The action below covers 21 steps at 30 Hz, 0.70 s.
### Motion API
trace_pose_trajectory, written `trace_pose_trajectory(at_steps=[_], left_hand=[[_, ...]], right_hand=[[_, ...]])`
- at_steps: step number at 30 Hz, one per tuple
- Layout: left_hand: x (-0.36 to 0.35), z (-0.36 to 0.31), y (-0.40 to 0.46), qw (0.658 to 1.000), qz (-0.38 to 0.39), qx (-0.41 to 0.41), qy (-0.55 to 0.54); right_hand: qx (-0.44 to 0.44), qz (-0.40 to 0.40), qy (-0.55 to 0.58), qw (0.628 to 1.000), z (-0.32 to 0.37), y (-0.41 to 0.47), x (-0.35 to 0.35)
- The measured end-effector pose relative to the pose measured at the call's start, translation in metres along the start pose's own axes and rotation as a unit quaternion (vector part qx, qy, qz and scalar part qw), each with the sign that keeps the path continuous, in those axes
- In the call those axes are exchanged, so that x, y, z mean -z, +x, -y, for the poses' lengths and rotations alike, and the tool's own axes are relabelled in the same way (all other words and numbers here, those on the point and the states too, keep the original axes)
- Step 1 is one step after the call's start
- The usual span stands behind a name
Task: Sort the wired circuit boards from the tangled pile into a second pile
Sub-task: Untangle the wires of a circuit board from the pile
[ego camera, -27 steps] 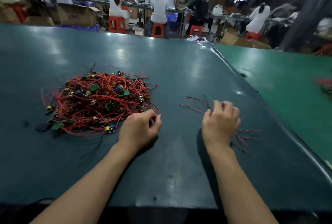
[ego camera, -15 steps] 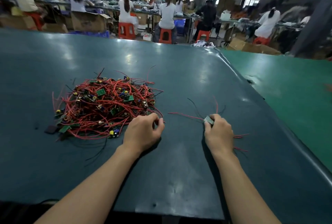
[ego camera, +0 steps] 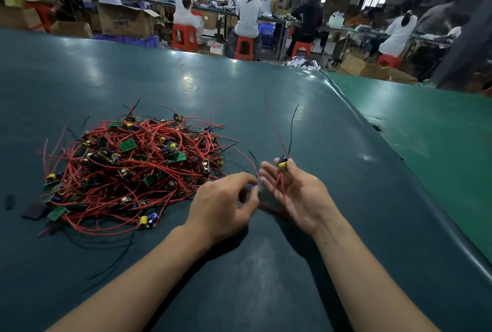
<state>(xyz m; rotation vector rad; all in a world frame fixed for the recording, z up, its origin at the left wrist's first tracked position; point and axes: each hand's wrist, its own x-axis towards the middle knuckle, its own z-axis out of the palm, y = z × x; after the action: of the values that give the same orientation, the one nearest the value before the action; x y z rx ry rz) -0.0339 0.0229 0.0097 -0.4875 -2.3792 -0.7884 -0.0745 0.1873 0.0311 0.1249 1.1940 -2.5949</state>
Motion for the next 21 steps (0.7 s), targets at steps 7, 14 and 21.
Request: trace_pose_trajectory(at_steps=[7,14,21], left_hand=[[-0.011,0.022,0.008,0.992,0.118,-0.053,0.009],[-0.006,0.026,0.013,0.982,0.108,-0.081,0.134],[0.009,0.047,0.015,0.98,-0.05,-0.025,0.189]], right_hand=[[0.005,0.012,0.008,1.0,0.003,0.0,0.007],[0.049,-0.041,-0.076,0.995,0.018,-0.015,0.019],[0.037,0.001,-0.063,0.997,0.011,-0.014,0.011]])
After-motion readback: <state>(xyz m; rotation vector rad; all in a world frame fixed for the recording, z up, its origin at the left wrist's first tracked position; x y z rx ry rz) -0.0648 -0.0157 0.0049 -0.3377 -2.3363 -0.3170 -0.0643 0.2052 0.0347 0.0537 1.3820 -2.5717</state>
